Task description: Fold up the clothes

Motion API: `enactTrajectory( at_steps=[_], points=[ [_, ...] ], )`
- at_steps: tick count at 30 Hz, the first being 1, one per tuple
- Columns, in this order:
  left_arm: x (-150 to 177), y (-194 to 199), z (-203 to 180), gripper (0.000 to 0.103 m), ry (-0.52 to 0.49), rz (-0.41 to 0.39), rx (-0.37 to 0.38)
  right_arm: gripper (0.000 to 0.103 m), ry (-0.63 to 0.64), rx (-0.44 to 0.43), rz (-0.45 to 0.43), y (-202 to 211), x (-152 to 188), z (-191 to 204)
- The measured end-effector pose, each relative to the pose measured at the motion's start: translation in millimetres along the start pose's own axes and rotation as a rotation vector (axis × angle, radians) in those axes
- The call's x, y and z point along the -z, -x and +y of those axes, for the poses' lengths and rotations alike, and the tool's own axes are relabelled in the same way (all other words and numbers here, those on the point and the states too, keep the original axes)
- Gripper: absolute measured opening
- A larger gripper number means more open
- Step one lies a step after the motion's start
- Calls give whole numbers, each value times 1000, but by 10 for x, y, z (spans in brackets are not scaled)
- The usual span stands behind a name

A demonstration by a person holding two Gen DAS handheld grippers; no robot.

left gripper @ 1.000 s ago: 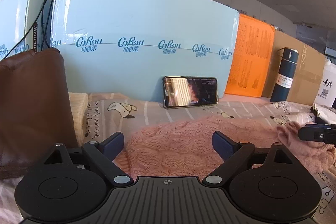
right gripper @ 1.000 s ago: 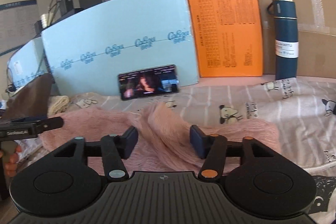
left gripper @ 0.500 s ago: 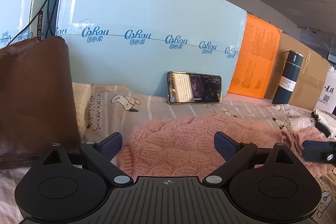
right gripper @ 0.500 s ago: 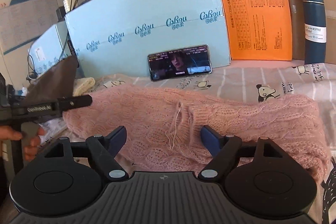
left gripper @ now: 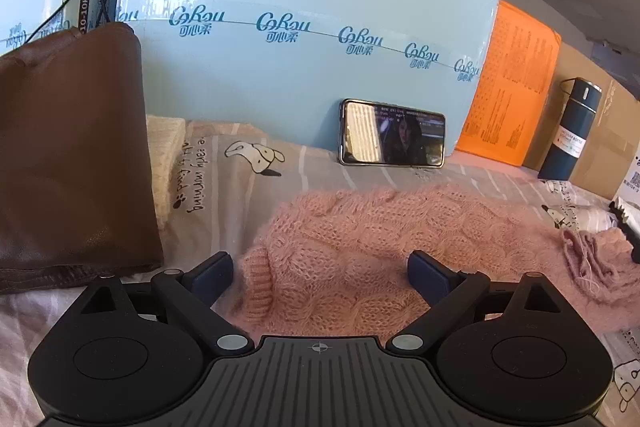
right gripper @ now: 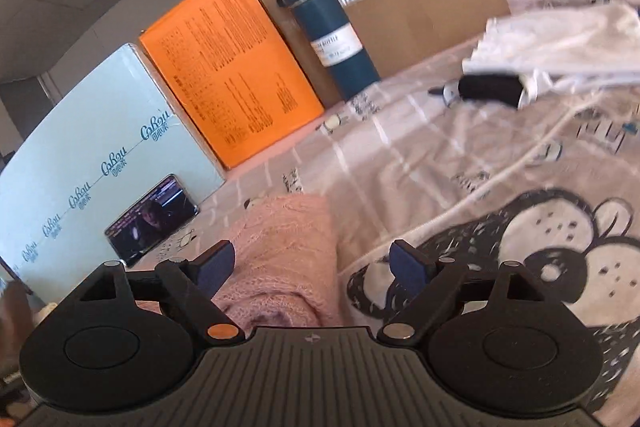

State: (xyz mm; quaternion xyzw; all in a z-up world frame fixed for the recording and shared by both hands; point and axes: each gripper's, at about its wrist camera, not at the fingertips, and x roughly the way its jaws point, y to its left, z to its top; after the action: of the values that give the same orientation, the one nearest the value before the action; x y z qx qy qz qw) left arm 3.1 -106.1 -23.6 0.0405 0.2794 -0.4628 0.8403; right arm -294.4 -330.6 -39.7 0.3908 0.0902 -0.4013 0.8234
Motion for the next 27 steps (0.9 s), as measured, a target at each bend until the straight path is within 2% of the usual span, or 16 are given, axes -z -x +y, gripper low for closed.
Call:
enactTrajectory(
  at_steps=[1,3,6,8,10,11,16,18,19,22,23,25,27],
  points=[
    [1,-9,12,96,7,4,4,84,-24,-9,30,-72,6,-14],
    [5,-25,28,96,19,14,19,84,-17,-9,23,-155,42,59],
    [14,-50,35,96,29,26,53,71,32,-63,60,-204,127,211],
    [20,-64,33,96,32,33,71,48,79,-57,33,-182,192,299],
    [23,-66,35,96,37,34,91,34,111,-96,10,-131,199,332],
    [25,-74,41,96,42,38,94,30,110,-117,-1,-97,186,333],
    [30,-64,43,96,49,34,104,25,152,-176,-74,127,106,351],
    [37,-34,5,96,30,25,142,23,150,-177,-87,202,44,311],
    [46,-13,-34,96,13,25,190,23,144,-173,-92,233,9,279],
    [80,68,-185,96,-52,20,384,23,134,-81,-129,299,-137,114],
    [87,100,-235,97,-79,8,423,23,131,-49,-142,320,-187,57],
    [104,153,-335,97,-138,-24,400,23,149,30,-138,305,-279,-20],
    [111,142,-371,97,-164,-36,292,24,183,96,-123,275,-338,-54]
  ],
)
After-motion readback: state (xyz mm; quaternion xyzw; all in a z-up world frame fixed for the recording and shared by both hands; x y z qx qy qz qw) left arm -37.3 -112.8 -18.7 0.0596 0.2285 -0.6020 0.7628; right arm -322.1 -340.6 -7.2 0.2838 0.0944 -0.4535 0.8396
